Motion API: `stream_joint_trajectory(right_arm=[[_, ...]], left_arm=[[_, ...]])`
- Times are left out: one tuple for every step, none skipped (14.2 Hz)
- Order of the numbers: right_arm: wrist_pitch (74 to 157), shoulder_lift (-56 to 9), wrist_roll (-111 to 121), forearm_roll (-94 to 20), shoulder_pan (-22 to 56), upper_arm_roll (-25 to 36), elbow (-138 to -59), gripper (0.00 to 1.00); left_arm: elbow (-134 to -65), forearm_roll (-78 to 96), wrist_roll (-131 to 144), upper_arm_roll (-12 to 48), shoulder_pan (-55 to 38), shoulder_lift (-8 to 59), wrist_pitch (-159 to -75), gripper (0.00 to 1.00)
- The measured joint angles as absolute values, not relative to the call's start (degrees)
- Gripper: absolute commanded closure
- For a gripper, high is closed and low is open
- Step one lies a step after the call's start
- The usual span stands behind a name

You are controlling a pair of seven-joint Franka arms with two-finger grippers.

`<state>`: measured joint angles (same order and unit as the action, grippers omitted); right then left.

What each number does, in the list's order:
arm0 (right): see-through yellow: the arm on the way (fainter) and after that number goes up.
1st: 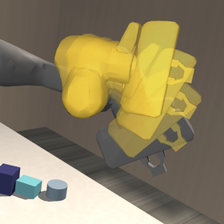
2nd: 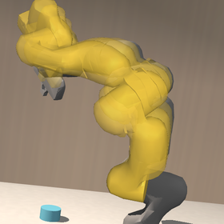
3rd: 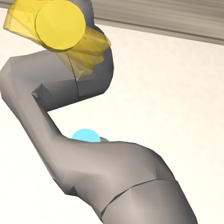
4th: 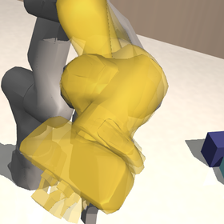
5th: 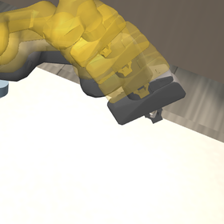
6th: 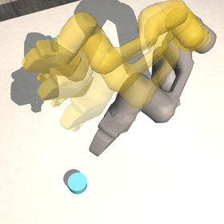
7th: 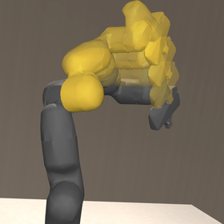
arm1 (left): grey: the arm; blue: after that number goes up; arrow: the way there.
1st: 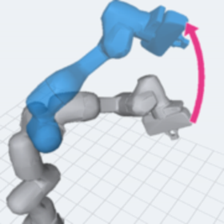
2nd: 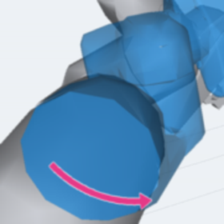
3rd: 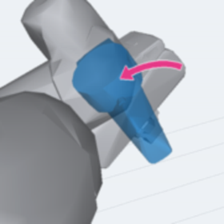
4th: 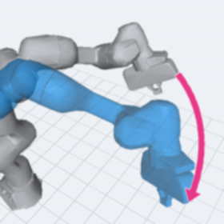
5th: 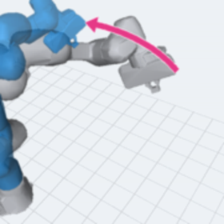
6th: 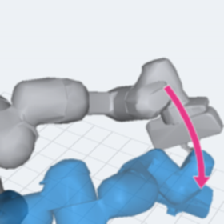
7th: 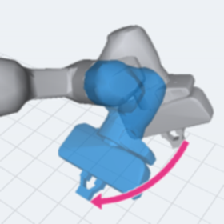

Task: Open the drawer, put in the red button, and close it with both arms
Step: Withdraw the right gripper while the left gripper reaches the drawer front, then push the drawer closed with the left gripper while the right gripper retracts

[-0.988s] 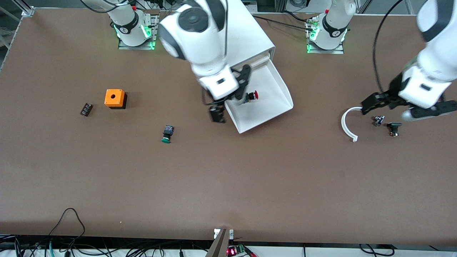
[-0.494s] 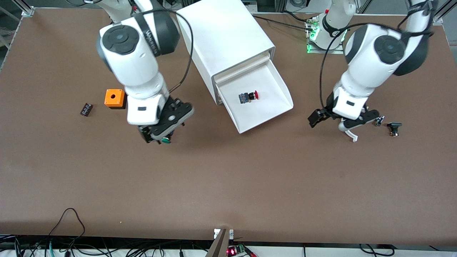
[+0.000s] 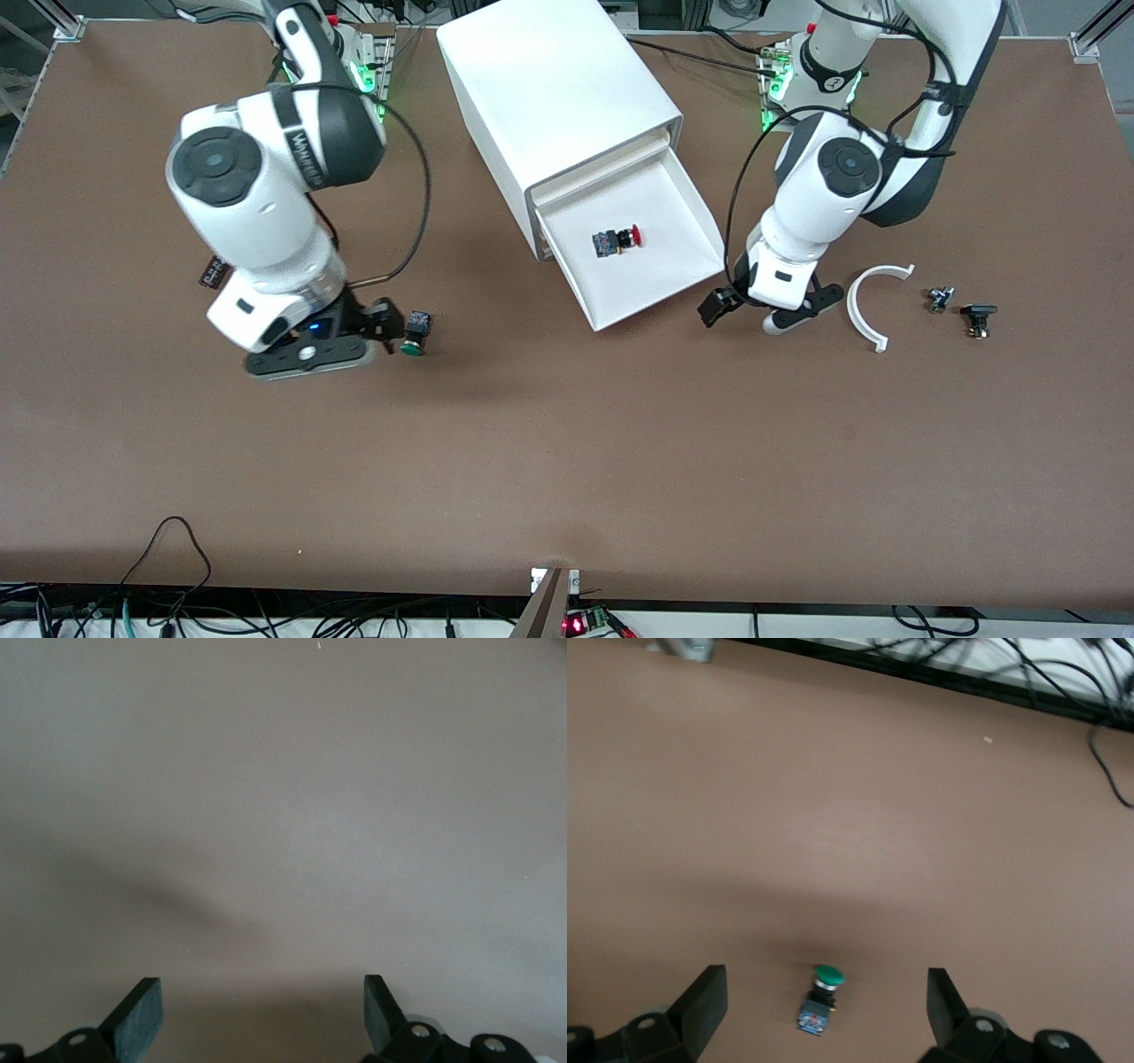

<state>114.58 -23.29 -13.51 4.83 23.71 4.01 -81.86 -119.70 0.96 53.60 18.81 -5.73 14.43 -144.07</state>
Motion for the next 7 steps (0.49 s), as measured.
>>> stream_joint_trajectory(right_arm=[[114.35,-22.22,-13.84,4.82,22.69,4.04,-82.99,0.0],[113.59,-20.83,-14.19,4.82,21.83,4.04,-84.05,0.0],[112.05,-19.11,-14.65,4.82,20.71,3.98,-84.98,0.0],[109.76,-17.28,-15.01,4.82,19.12,3.71,-85.59,0.0],[107.23,-15.46,-15.08,4.81,16.81,2.94,-85.94,0.0],[104.93,-13.64,-15.08,4.8,13.88,1.71,-86.26,0.0],[102.96,-12.07,-15.06,4.79,11.26,0.68,-86.55,0.0]], left_arm=[[-119.72,0.96,53.95,18.8,-6.07,15.27,-144.78,0.0],[-119.72,0.96,54.21,18.8,-6.29,15.93,-145.24,0.0],[-119.71,0.96,54.42,18.8,-6.48,16.4,-145.45,0.0],[-119.71,0.96,54.53,18.8,-6.68,16.76,-145.53,0.0],[-119.71,0.96,54.59,18.8,-6.91,16.99,-145.59,0.0],[-119.71,0.96,54.62,18.81,-7.22,17.16,-145.6,0.0],[-119.71,0.96,54.66,18.82,-7.62,17.33,-145.6,0.0]])
